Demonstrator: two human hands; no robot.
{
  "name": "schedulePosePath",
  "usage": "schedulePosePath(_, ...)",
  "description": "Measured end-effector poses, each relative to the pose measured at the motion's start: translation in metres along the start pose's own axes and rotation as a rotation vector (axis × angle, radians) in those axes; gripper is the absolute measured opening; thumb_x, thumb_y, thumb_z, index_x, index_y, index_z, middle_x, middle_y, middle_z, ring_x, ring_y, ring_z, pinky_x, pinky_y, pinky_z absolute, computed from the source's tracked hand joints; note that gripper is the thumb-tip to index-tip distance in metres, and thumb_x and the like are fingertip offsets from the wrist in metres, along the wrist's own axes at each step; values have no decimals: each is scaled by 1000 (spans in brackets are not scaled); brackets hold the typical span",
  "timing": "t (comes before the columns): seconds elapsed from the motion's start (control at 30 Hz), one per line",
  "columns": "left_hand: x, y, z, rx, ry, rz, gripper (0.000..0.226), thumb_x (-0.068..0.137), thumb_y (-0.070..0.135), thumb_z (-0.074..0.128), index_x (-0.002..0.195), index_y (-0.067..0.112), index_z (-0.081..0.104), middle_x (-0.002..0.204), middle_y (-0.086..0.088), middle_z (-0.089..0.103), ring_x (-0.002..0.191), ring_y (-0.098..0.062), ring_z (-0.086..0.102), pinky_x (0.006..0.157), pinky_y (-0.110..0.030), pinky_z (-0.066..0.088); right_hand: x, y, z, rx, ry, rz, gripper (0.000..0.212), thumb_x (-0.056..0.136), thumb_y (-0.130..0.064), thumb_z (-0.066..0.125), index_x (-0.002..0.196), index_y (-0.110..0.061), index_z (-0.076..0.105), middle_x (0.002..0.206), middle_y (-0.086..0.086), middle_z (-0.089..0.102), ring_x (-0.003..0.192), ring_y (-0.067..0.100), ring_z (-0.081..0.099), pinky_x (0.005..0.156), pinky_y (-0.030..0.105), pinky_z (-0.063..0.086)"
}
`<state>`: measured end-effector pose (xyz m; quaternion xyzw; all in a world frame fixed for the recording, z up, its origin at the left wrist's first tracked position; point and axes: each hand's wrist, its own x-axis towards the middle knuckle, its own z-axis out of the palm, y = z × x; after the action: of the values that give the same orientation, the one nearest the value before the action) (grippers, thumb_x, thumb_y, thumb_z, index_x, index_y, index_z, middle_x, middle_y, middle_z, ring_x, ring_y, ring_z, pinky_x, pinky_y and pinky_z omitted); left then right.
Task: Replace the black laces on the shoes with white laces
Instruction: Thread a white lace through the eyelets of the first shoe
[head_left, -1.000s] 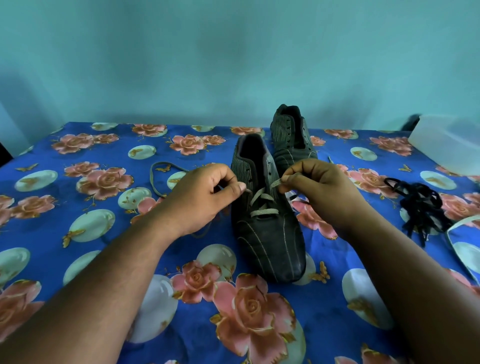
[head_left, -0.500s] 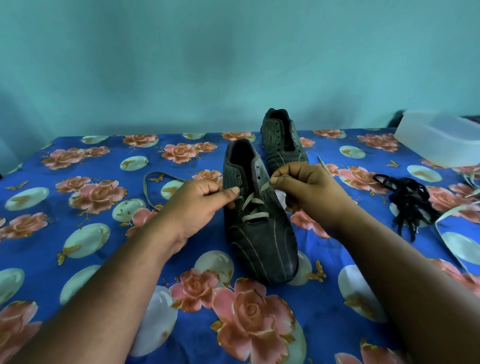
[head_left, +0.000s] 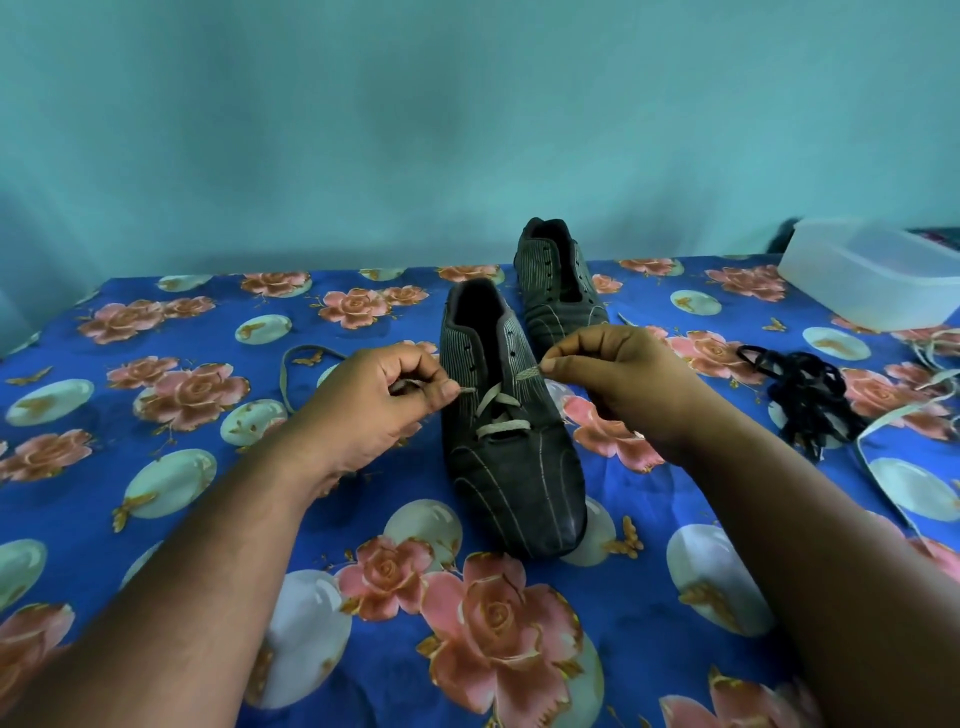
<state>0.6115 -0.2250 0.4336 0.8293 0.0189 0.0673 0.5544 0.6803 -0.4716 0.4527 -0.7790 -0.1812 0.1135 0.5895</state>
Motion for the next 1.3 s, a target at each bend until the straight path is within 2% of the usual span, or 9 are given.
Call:
schedulePosePath(0.1,1,-4,-1,35,9,-12,5,94,22,72,89,20,71,99,11,64,81,-3,59,81,-48,59,6,6,0,-81,-14,-50,10,95,-18,70,85,-18,74,67,12,52,52,20,44,48,25,41)
schedulePosePath(0.23,-1,-5,-7,-11,-39,-64,6,96,14,68,93,16,73,76,5,68,74,-19,59,63,-26,53,9,9,-4,-111,-29,-86,7,96,-14,69,90,-14,72,66,-6,61,52,4,51,51,16,43)
schedulePosePath(0.4,-3,-2,-12,52,-20,-98,13,96,7,67,93,17,73,80,-8,65,68,-17,67,69,-32,57,11,11,-8,-136,12,-130,12,96,-6,67,88,-14,72,61,-18,64,52,-4,53,51,7,39)
schedulePosePath(0.5,-4,2,-16,128,33,-75,11,97,4,65,97,13,72,92,-15,68,67,-10,73,58,-18,55,10,11,-13,-227,17,-159,6,94,-12,72,89,-13,74,59,-19,64,50,-5,53,51,7,39)
schedulePosePath(0.63,-3,2,-21,267,83,-29,5,99,11,64,98,11,69,80,-1,60,48,0,59,46,-11,42,12,14,-25,-281,34,-120,3,91,-25,76,88,-24,77,72,-8,71,61,2,56,61,15,46)
schedulePosePath(0.83,4,-8,-27,660,155,-98,16,91,30,69,80,41,67,105,14,57,114,-22,54,90,-41,44,13,18,-40,-453,-111,-95,8,88,-29,80,82,-24,78,68,-5,72,57,4,58,57,14,44)
schedulePosePath(1.03,3,-6,-8,769,206,-87,11,94,38,56,98,40,66,118,9,63,124,-24,50,100,-47,32,12,18,-54,-515,-212,34,26,82,-43,82,76,-18,77,70,4,71,61,9,54,61,22,45)
schedulePosePath(1.17,-1,1,9,353,232,-20,36,84,64,47,110,43,60,104,13,63,89,-17,68,93,-55,52,27,35,-65,-610,221,4,36,90,-52,71,77,-19,71,63,-3,61,61,13,56,54,26,42)
schedulePosePath(1.3,-4,8,31,368,223,33,74,83,78,46,137,29,54,128,4,56,101,-16,59,95,-45,51,47,63,-74,-900,427,61,41,98,-51,59,131,-26,64,129,6,65,126,34,52,96,46,47)
